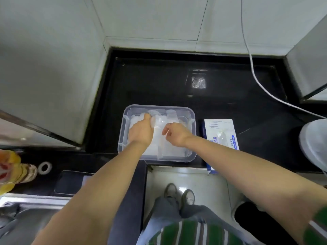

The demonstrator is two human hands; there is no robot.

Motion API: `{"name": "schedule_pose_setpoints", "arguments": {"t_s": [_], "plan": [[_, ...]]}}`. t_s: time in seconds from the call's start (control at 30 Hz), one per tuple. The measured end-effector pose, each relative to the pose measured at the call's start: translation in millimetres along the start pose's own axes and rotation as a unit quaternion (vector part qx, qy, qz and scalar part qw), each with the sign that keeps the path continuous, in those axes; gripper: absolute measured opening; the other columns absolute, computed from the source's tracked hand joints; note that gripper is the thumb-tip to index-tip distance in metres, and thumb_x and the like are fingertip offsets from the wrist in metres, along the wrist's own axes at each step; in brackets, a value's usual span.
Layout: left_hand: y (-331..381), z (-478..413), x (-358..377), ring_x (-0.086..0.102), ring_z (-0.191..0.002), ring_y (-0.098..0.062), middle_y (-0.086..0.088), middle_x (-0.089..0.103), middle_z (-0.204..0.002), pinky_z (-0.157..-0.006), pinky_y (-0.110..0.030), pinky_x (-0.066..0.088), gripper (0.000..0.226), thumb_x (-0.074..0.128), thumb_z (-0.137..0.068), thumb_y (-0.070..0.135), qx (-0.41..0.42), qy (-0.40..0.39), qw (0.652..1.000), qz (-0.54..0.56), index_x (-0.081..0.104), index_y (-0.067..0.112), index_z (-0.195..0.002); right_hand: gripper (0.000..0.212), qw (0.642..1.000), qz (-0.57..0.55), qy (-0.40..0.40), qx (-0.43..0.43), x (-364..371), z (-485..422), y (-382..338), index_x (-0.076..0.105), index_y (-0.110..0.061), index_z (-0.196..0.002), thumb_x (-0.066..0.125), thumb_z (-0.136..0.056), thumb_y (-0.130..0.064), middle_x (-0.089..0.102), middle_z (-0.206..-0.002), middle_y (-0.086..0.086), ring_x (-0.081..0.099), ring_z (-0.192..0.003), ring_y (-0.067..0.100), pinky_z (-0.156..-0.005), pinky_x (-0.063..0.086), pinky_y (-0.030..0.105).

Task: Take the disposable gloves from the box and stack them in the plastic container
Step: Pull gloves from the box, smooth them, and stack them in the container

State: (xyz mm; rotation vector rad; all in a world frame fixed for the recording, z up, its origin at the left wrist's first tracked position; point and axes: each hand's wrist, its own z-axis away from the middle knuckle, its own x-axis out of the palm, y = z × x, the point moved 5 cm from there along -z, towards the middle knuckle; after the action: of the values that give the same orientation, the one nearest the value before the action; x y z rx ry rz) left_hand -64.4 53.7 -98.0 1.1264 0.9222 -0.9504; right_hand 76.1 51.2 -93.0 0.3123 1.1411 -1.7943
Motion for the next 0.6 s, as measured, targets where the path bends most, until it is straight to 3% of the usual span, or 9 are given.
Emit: {"name": "schedule_pose_setpoints", "arguments": {"t_s": [0.13,0.23,0.3,0.33,0.37,0.4,0.47,0.53,0.6], "plan": [[-1,0,-2,0.064,-0.094,-0.023,-0.010,0.063,-0.114,-0.067,-0.024,0.047,0.041,0.054,-0.098,0.026,-0.012,-0.010,0.998,0.055,0.040,0.015,-0.135,0.078,0.989,0.080,-0.110,0.055,24,-7,13,0.024,-0.021,-0.154,0.059,-0.089,0.003,0.042,-0.143,0.012,0.054,-0.120,0.031,-0.091,0.053,0.034],[11,8,-20,0.053,-0.113,-0.025,-0.008,0.052,-0.126,-0.088,-0.032,0.049,0.046,0.066,-0.087,0.025,0.046,0.074,0.996,0.034,0.049,0.015,-0.128,0.096,0.984,0.101,-0.131,0.072,36,-13,16,0.008,-0.029,-0.158,0.065,-0.086,0.000,0.026,-0.152,0.012,0.055,-0.116,0.030,-0.085,0.056,0.035],[31,17,-42,0.047,-0.112,-0.026,-0.007,0.050,-0.121,-0.093,-0.036,0.041,0.044,0.066,-0.078,0.023,0.118,0.188,0.975,0.006,0.055,0.016,-0.120,0.089,0.979,0.127,-0.143,0.075,40,-15,16,0.016,-0.027,-0.155,0.063,-0.085,0.001,0.031,-0.143,0.012,0.058,-0.094,0.023,-0.066,0.051,0.029],[43,22,-50,0.047,-0.108,-0.025,-0.006,0.052,-0.116,-0.090,-0.037,0.039,0.040,0.063,-0.075,0.022,0.160,0.225,0.961,0.022,0.057,0.016,-0.114,0.072,0.978,0.141,-0.139,0.069,42,-15,16,0.032,-0.021,-0.146,0.061,-0.085,0.002,0.039,-0.130,0.012,0.055,-0.080,0.018,-0.060,0.047,0.027],[56,26,-55,0.048,-0.101,-0.025,-0.005,0.054,-0.109,-0.084,-0.036,0.040,0.034,0.059,-0.073,0.020,0.205,0.232,0.949,0.053,0.059,0.016,-0.107,0.041,0.976,0.159,-0.129,0.070,41,-16,18,0.049,-0.015,-0.120,0.059,-0.084,0.003,0.045,-0.110,0.009,0.049,-0.070,0.014,-0.057,0.043,0.025],[68,28,-56,0.051,-0.092,-0.025,-0.005,0.057,-0.099,-0.077,-0.036,0.042,0.025,0.055,-0.074,0.017,0.244,0.205,0.944,0.088,0.059,0.014,-0.098,0.019,0.974,0.176,-0.126,0.063,40,-14,17,0.050,-0.014,-0.091,0.057,-0.085,0.003,0.045,-0.091,0.005,0.044,-0.062,0.013,-0.053,0.039,0.024],[85,27,-42,0.057,-0.079,-0.029,-0.007,0.060,-0.085,-0.067,-0.037,0.047,0.010,0.047,-0.083,0.011,0.250,0.078,0.959,0.112,0.057,0.011,-0.088,0.031,0.970,0.187,-0.141,0.067,41,-10,17,0.037,-0.014,-0.066,0.052,-0.087,0.003,0.037,-0.069,0.002,0.034,-0.055,0.013,-0.048,0.031,0.023],[80,17,-11,0.062,-0.089,-0.034,-0.013,0.062,-0.095,-0.071,-0.037,0.047,0.015,0.042,-0.094,0.009,0.153,-0.074,0.984,0.054,0.056,0.007,-0.099,0.030,0.971,0.174,-0.142,0.082,41,-10,22,0.040,-0.013,-0.066,0.053,-0.088,0.003,0.039,-0.068,0.003,0.035,-0.055,0.014,-0.047,0.031,0.022],[58,10,16,0.059,-0.104,-0.035,-0.016,0.059,-0.115,-0.080,-0.037,0.046,0.025,0.043,-0.098,0.014,0.056,-0.173,0.983,-0.007,0.050,0.005,-0.120,0.013,0.973,0.151,-0.148,0.089,41,-10,25,0.056,-0.007,-0.092,0.056,-0.086,0.004,0.047,-0.084,0.006,0.046,-0.063,0.017,-0.051,0.039,0.024]]}}
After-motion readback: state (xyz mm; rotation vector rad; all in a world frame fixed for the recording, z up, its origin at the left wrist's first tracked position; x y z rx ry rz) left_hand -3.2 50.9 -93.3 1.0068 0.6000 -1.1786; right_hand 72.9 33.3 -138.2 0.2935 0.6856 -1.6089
